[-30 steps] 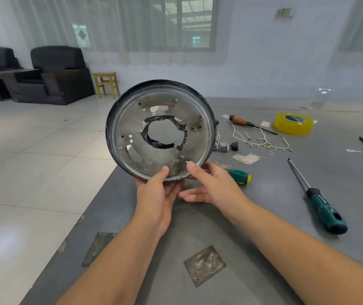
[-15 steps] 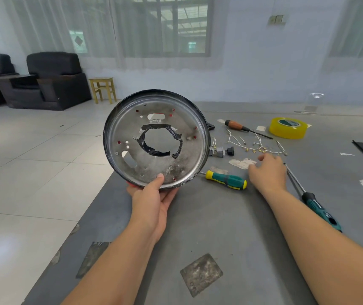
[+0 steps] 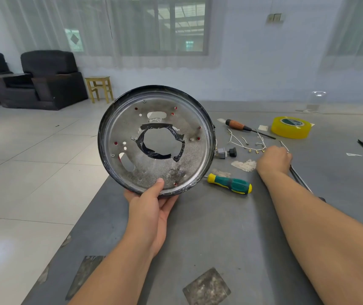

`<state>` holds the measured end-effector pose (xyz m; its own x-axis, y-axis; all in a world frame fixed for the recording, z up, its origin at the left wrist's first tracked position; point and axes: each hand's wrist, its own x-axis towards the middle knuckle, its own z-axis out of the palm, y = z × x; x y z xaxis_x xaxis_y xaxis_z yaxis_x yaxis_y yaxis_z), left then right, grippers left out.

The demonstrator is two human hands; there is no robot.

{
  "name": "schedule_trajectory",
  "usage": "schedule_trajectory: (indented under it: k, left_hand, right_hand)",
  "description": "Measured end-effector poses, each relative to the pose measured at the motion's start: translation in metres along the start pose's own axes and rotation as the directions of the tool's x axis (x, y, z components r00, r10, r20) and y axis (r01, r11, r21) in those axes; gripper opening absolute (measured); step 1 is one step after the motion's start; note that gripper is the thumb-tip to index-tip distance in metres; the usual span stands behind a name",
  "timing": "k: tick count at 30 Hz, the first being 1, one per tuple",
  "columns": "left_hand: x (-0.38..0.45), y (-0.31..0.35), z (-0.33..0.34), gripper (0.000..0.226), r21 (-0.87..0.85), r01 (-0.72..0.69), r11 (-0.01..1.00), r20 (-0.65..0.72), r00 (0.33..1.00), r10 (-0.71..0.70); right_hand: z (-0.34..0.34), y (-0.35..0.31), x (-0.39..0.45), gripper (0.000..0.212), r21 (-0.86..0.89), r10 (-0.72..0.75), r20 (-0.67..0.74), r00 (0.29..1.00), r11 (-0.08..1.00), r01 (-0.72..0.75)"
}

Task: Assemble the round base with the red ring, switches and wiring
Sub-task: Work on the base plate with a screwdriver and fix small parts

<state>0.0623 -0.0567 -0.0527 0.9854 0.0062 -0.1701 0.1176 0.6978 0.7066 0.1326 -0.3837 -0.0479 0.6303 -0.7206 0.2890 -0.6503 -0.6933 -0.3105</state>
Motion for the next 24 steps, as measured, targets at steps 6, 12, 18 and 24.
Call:
schedule_trajectory:
  k: [6,12,18,24]
  left_hand:
    - [0.000,0.000,0.001,0.047,0.009,0.000,1.000,0.003,1.000,0.000]
    - [-0.002,0.000,0.003,0.050,0.018,-0.007,1.000,0.002,1.000,0.007]
    - [-0.004,0.004,0.003,0.045,0.017,-0.007,1.000,-0.012,1.000,0.007]
    - [-0.005,0.002,0.005,0.047,0.016,-0.007,1.000,-0.007,1.000,0.007]
  right_hand:
    - [0.001,0.001,-0.007,0.033,0.162,-0.071,0.004,0.997,0.984,0.069]
    - [-0.002,0.002,-0.022,0.037,0.253,-0.205,0.008,0.979,0.947,0.196]
    - [-0.005,0.005,-0.027,0.044,0.386,-0.184,-0.032,0.982,0.904,0.182]
    - [-0.015,0.015,-0.053,0.049,0.534,-0.073,-0.120,0.990,0.836,0.126]
